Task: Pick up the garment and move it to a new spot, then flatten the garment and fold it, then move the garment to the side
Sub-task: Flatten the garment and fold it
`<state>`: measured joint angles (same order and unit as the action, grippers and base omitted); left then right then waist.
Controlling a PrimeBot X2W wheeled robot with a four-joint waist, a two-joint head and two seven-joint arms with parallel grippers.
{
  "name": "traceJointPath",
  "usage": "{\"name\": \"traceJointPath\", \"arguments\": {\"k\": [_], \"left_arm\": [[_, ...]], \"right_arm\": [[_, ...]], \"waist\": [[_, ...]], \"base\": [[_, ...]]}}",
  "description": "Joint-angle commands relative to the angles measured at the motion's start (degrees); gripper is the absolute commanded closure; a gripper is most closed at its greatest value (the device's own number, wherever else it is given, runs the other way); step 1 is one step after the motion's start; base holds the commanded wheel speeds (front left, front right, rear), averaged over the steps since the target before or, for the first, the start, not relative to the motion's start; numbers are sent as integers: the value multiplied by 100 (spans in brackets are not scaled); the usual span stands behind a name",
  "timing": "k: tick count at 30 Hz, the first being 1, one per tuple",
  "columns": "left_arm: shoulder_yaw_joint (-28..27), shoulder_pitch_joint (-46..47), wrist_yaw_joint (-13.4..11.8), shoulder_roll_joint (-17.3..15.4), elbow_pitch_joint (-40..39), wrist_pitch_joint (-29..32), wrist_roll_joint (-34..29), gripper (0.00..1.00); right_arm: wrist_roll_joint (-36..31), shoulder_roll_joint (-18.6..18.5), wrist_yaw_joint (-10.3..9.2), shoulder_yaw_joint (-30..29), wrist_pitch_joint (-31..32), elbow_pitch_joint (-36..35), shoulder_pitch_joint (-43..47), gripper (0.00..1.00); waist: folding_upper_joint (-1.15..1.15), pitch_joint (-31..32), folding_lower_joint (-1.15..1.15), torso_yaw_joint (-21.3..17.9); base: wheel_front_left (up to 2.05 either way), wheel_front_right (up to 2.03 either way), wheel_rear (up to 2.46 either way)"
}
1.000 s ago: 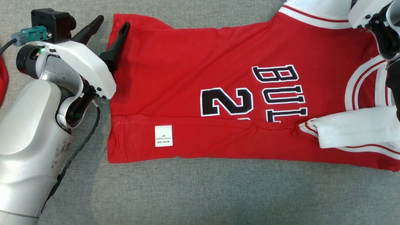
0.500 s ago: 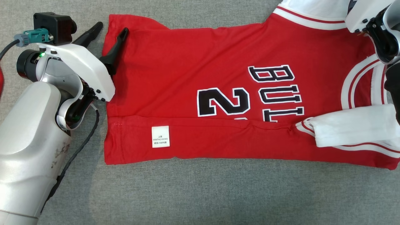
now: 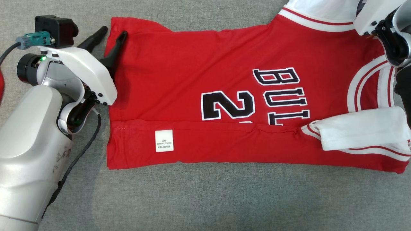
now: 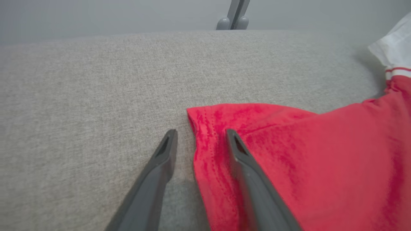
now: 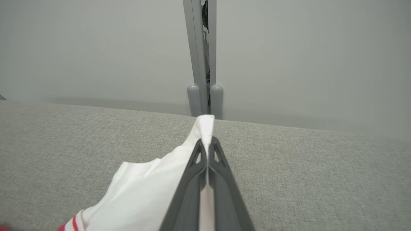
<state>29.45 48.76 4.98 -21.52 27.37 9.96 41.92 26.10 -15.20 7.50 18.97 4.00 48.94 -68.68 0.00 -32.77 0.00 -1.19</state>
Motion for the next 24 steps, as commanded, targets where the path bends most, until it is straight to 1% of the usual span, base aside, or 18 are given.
{"name": "traceJointPath", "arguments": {"k": [1,2,3,4,9,13,15,19,22,24], "left_arm": [[-37,124,-17,-13,18,-55,33,0],[-38,115,-17,-9,35,-80,33,0],[-41,91,-18,-1,46,-146,26,0],[-61,41,-22,10,54,-214,41,0],[-139,-486,-90,39,109,-856,9,0],[-198,-1081,-129,-37,69,-1416,-25,0],[-237,-1413,-194,-97,26,-1744,-85,0],[-374,-2115,-368,-166,-89,-2252,-100,0],[-530,-2690,-550,-183,-261,-2438,-147,0],[-712,-3082,-666,-128,-461,-2496,-161,0]], "right_arm": [[0,-33,-1,-11,4,28,81,100],[-34,-28,-1,-27,-19,60,97,100],[-75,-20,-1,-26,-60,94,121,5],[-140,-24,-1,-30,-143,103,133,0],[-559,-31,0,-106,-796,183,491,0],[-883,-92,-1,-191,-1393,48,1009,0],[-1008,-86,-1,-302,-1611,-67,1374,0],[-1172,-43,-1,-597,-1831,-459,2202,0],[-1284,23,0,-870,-1892,-882,2965,0],[-1367,89,-1,-1073,-1913,-1223,3475,0]], "waist": [[0,14,0,6],[0,35,0,9],[0,68,0,13],[0,105,0,13],[0,560,0,10],[0,1071,0,-32],[0,1341,0,-55],[0,1855,0,-134],[0,2190,0,-186],[0,2390,0,-229]], "base": [[0,0,0],[0,0,0],[0,0,0],[0,0,0],[0,0,0],[0,0,0],[0,0,0],[0,0,0],[0,0,0],[0,0,0]]}}
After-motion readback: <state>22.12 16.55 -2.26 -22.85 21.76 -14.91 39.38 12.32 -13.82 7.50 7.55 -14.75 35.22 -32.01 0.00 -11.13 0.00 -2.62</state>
